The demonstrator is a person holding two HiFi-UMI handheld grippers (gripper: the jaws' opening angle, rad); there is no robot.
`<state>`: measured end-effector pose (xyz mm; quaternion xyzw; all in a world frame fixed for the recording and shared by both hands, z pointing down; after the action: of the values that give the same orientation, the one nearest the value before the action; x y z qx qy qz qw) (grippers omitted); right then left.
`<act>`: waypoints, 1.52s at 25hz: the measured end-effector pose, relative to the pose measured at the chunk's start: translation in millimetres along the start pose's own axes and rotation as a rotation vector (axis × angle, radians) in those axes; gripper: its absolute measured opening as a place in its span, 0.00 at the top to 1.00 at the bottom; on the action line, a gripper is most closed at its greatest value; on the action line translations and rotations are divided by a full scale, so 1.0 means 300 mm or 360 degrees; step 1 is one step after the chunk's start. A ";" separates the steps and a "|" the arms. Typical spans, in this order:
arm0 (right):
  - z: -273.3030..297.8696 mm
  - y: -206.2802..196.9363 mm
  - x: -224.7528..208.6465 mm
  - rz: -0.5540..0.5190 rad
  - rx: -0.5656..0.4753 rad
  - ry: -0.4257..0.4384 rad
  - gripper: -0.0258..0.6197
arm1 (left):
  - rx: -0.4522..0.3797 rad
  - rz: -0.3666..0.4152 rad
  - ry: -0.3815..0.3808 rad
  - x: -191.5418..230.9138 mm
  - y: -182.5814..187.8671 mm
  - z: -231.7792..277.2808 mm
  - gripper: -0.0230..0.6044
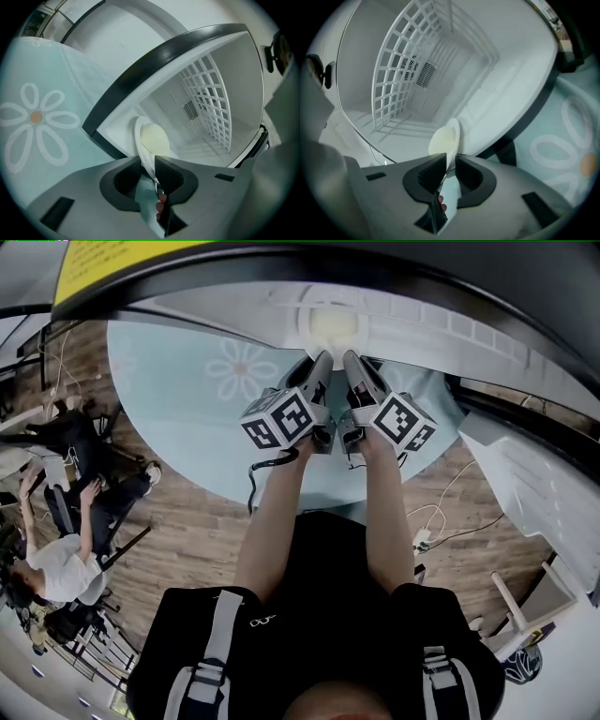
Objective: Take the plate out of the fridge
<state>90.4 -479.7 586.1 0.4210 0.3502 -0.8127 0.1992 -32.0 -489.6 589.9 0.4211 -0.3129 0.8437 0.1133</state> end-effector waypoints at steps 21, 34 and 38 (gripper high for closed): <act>-0.238 -0.029 0.125 -0.0060 -0.0014 0.0130 0.85 | -0.0105 0.0092 0.0007 -0.192 -0.095 -0.196 0.80; -0.502 -0.064 0.218 -0.0199 -0.0126 0.0219 0.85 | -0.0229 0.0205 -0.0075 -0.381 -0.224 -0.359 0.80; -0.595 -0.094 0.239 -0.0225 -0.0141 0.0252 0.85 | -0.0259 0.0243 -0.0088 -0.436 -0.285 -0.420 0.80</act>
<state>129.5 -331.1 466.9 0.4490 0.4294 -0.7725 0.1315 7.1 -335.0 468.0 0.4085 -0.4145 0.8099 0.0737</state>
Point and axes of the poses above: the fingertips, and each gripper's own axes: z forward along the fingers, x to its left, y out of its top, the point moved 6 cm from there along -z, backward along the fingers, and after that the axes turned 6 degrees about x, right-handed, at the moved point
